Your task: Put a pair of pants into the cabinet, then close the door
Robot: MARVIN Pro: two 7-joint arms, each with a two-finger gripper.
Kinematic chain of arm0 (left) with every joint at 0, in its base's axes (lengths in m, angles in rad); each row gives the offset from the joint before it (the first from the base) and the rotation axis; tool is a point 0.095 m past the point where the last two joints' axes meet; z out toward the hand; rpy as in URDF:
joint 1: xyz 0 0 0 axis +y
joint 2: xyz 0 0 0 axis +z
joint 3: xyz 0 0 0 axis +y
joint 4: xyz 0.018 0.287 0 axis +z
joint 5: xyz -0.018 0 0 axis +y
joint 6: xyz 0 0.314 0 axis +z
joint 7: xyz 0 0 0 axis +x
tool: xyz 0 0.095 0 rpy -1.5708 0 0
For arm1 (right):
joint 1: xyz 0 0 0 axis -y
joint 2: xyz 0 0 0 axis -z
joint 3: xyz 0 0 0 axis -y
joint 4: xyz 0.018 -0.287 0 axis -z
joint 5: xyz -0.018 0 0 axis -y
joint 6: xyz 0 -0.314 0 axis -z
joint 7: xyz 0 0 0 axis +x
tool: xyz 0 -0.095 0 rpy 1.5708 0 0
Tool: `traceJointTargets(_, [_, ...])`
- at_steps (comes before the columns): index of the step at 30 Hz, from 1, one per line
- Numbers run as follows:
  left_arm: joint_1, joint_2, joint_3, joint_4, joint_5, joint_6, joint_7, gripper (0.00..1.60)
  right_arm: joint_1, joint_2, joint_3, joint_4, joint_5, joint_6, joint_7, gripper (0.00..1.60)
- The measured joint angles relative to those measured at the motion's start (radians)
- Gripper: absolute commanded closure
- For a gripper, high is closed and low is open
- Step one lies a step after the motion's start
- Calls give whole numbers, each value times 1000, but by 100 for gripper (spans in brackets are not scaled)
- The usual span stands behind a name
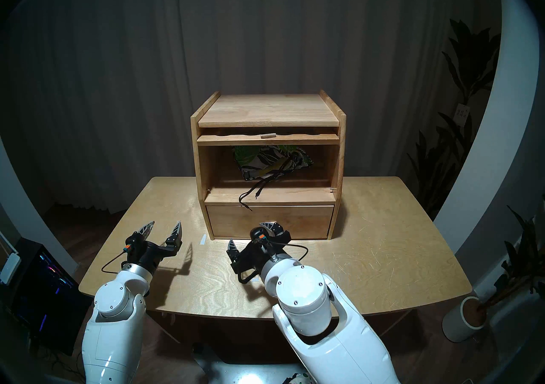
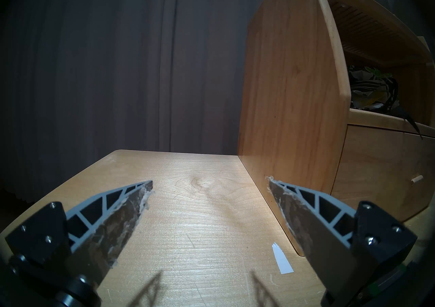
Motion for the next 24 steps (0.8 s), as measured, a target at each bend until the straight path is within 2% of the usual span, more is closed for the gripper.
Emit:
traceJointTargets(5, [-1,-1,-1,-1,0,0,-1,0,-62,45,1,-59,-11,-26,-40,0])
traceJointTargets(15, [-2,-2,-2,-1,1,0,-2,0,-81,132,-46,-169,-233,-124,-160,0])
traceJointTargets(19, [-3,-3,-3,-3,1,0,-3,0,-67,162,-84,-165,-348,-177,-215,0])
traceJointTargets(24, [-3,-4,-4,-4,2,0,-4,0,-25,173,-124,-86,-469,-235,-265,0])
